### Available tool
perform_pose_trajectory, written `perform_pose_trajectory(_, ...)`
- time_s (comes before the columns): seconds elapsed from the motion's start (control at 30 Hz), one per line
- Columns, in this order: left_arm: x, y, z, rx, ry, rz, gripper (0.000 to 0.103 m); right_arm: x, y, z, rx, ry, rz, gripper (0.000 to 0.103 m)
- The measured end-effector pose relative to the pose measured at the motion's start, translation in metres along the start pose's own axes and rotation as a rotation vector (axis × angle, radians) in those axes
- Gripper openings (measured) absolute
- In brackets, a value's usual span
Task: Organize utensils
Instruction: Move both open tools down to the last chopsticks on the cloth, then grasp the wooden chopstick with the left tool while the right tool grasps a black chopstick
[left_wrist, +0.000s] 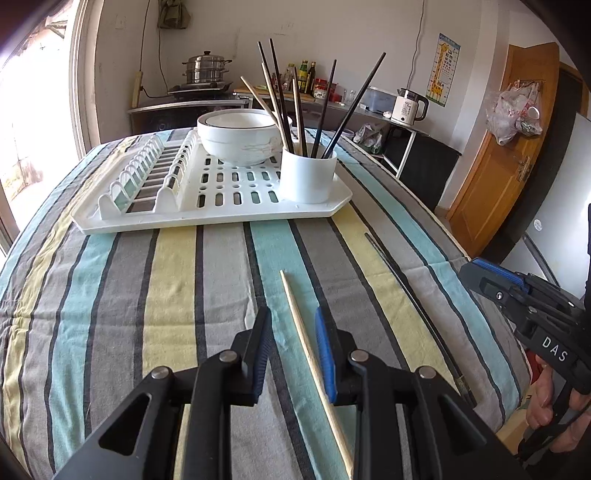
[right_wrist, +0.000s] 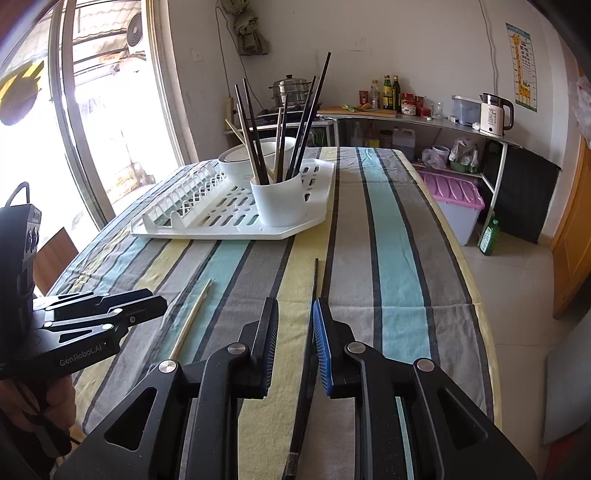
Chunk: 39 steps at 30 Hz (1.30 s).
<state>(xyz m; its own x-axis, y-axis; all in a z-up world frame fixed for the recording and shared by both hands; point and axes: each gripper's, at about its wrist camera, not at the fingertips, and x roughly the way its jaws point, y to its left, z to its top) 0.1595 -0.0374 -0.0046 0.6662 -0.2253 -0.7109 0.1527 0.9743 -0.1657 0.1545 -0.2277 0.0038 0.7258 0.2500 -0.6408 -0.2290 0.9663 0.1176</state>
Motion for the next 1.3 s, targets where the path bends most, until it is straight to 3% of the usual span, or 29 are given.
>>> perform_pose_trajectory(0.23, 0.033, -0.005, 0.006, -0.028, 0.093, -0.004, 0.026, 0.038, -0.007, 0.013, -0.026, 0.098, 0.012, 0.020)
perform_pose_trajectory(0.47, 0.047, -0.003, 0.005, -0.070, 0.129, 0.001, 0.026, 0.069, -0.009, 0.019, -0.052, 0.172, 0.009, 0.020)
perform_pose_trajectory(0.7, 0.050, -0.006, 0.006, -0.058, 0.114, 0.025, 0.025, 0.090, -0.010, 0.021, -0.066, 0.223, -0.009, 0.020)
perform_pose_trajectory(0.8, 0.051, -0.009, 0.006, -0.039, 0.106, 0.054, 0.019, 0.098, -0.009, 0.021, -0.078, 0.246, -0.020, 0.020)
perform_pose_trajectory(0.87, 0.053, -0.010, 0.007, -0.028, 0.105, 0.072, 0.015, 0.099, -0.007, 0.022, -0.094, 0.242, -0.033, 0.018)
perform_pose_trajectory(0.97, 0.054, -0.010, 0.008, -0.016, 0.105, 0.088, 0.009, 0.101, -0.004, 0.024, -0.105, 0.251, -0.036, 0.006)
perform_pose_trajectory(1.13, 0.057, -0.011, 0.011, 0.011, 0.106, 0.094, 0.006, 0.101, -0.002, 0.025, -0.105, 0.247, -0.023, 0.005)
perform_pose_trajectory(1.3, 0.052, -0.009, 0.015, 0.010, 0.089, 0.076, 0.006, 0.085, -0.004, 0.031, -0.069, 0.187, 0.011, 0.005)
